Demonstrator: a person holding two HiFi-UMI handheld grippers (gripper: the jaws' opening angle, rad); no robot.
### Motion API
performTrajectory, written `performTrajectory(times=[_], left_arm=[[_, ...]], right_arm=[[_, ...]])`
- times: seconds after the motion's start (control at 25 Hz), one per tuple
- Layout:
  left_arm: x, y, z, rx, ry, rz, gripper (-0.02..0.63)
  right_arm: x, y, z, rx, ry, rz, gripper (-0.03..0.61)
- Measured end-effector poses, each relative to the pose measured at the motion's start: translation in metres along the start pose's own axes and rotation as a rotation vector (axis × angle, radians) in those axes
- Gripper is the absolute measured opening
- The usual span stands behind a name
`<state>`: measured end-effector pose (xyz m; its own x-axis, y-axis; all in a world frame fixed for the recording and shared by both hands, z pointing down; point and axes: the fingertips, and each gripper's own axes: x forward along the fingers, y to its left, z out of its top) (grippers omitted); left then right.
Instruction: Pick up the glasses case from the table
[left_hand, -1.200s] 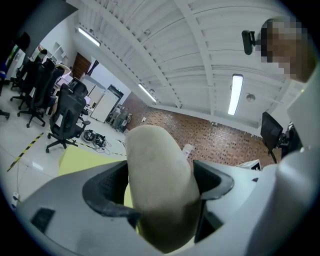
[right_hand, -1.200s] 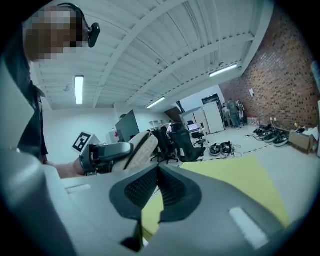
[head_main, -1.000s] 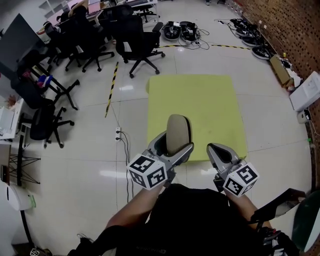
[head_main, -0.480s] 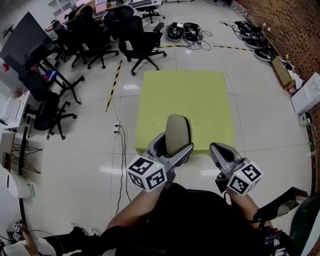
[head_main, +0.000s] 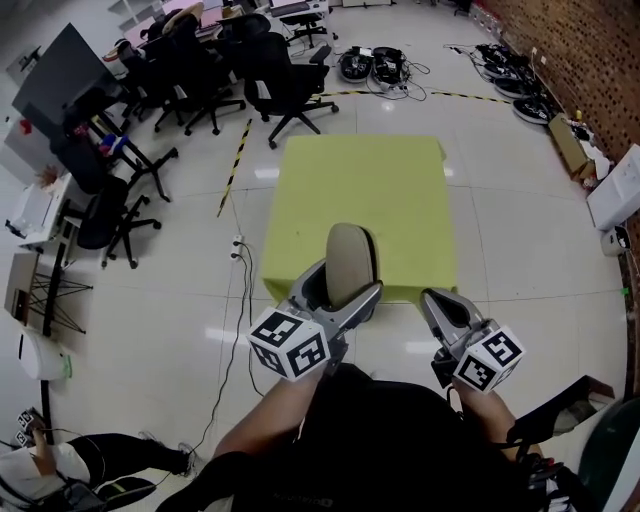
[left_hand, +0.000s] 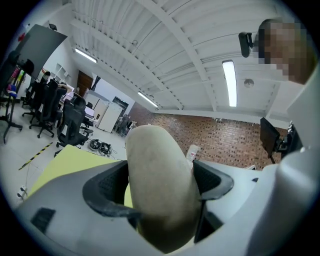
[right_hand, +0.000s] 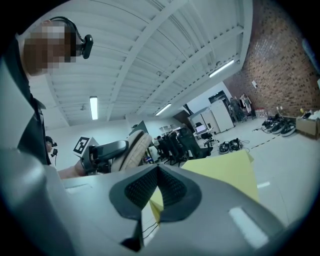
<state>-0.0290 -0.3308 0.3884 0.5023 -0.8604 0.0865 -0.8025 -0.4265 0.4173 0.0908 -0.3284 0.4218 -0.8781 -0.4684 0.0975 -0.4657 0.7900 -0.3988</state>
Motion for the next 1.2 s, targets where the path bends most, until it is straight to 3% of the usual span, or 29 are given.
performTrajectory(times=[0.56,1.2], left_arm=[[-0.037,-0.013,-0.006,0.006,0.010,0.075,0.413],[-0.073,0.035,0.018,0.025,0.054,0.023,0.413]], right_arm=[[0.001,0.016,-0.009,0.050,-0.035,0.064,0.002],[0.051,0.055,-0.001,-0.012,-0.050,-0.012,0.002]])
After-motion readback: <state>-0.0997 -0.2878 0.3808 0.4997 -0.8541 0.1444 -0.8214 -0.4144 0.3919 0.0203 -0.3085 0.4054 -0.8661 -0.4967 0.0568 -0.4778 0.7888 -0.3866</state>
